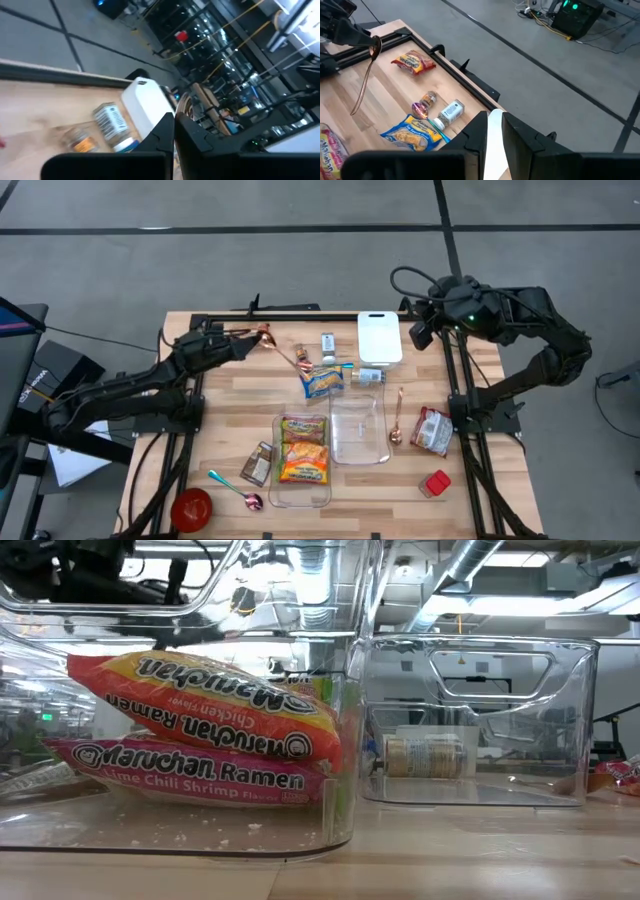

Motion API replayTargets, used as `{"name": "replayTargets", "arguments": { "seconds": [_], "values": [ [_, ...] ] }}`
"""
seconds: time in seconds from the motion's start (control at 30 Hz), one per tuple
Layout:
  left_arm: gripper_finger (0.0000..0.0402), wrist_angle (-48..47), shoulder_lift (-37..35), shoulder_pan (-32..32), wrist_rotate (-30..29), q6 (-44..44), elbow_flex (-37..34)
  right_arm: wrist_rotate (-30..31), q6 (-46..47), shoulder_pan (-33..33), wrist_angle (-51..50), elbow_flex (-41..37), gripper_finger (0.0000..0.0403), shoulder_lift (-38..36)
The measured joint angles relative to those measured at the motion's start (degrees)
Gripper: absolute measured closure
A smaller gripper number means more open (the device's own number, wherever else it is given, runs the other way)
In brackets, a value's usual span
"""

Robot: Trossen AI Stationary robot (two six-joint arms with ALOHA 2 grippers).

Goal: Pick & Place Food Item
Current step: Put the left gold spoon into the white bin

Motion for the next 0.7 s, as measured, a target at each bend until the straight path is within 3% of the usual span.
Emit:
{"name": "replayTargets", "arguments": {
  "seconds": [0.3,0.7],
  "values": [
    [0.0401,0.2,3.4,-5.2,-3.9,7.1,9.0,0.0,0.0,1.6,2.5,0.0,0.0351,0.0],
    [0.0401,0.1,14.2,-8.7,-3.3,18.0,25.8,0.1,-0.6,2.4,2.8,0.0,0.0351,0.0]
  ]
}}
